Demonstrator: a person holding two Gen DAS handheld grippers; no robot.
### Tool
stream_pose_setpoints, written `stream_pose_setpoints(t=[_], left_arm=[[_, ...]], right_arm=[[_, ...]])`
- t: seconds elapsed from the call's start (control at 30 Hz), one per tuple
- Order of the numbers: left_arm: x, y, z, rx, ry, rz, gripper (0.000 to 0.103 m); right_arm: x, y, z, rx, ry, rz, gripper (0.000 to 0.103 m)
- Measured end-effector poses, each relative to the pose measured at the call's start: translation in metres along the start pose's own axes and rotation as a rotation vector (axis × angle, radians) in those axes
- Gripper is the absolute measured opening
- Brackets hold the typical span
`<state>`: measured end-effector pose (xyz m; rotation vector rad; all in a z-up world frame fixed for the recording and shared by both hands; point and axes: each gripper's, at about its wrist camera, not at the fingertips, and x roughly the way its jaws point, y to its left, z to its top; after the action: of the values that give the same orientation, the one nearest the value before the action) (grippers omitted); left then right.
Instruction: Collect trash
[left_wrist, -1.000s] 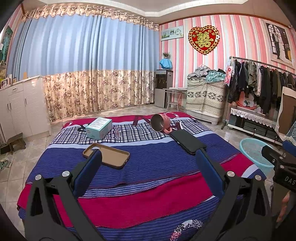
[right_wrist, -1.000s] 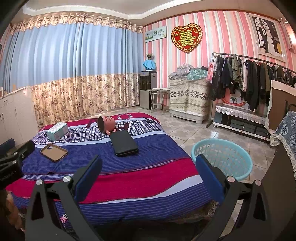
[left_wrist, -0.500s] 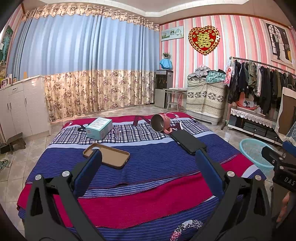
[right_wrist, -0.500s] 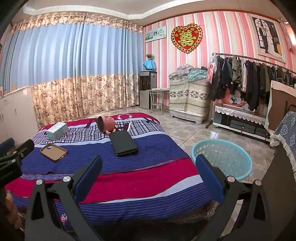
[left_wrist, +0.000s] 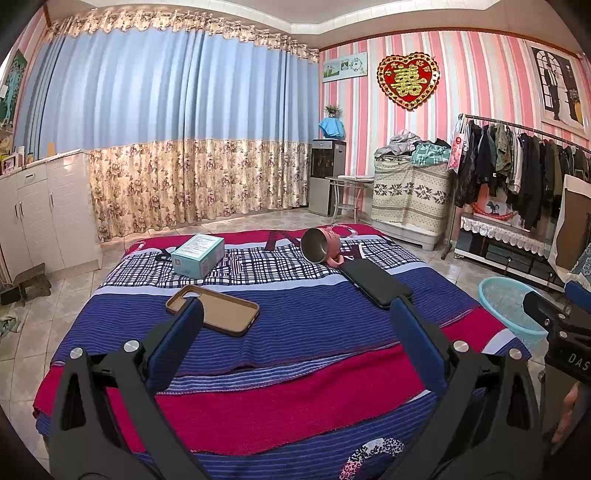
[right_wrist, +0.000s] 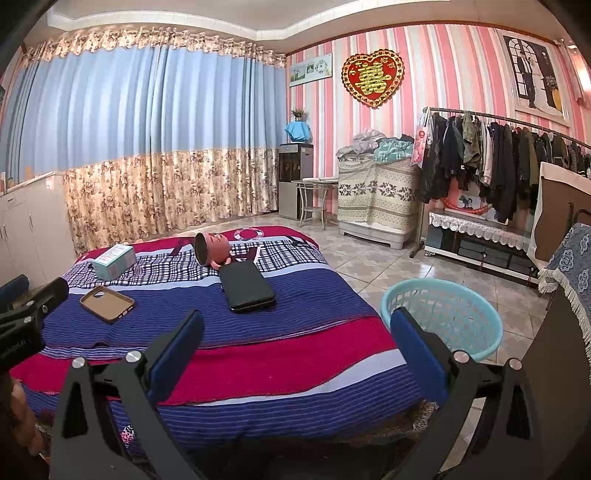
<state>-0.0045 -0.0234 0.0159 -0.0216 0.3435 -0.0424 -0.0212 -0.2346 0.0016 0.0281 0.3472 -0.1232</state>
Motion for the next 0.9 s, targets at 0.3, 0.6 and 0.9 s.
stream_pose_setpoints(t=[0.3, 0.6, 0.9], left_arm=[[-0.0001, -0.0008, -0.0009, -0.001, -0.001, 0.002, 0.098], [0.0006, 0.0002, -0.0014, -0.001, 0.0, -0.001, 0.098], [0.0005, 0.0, -0.002, -0.001, -0.003, 0.002, 0.098]], right_arm=[[-0.0001, 0.0, -0.0007, -0.001, -0.002, -0.001, 0.098], [-0.0003, 0.0001, -0.0014, 0.0, -0.002, 0.0, 0.098], [0.0, -0.0001, -0.0017, -0.001, -0.002, 0.0, 0.098]])
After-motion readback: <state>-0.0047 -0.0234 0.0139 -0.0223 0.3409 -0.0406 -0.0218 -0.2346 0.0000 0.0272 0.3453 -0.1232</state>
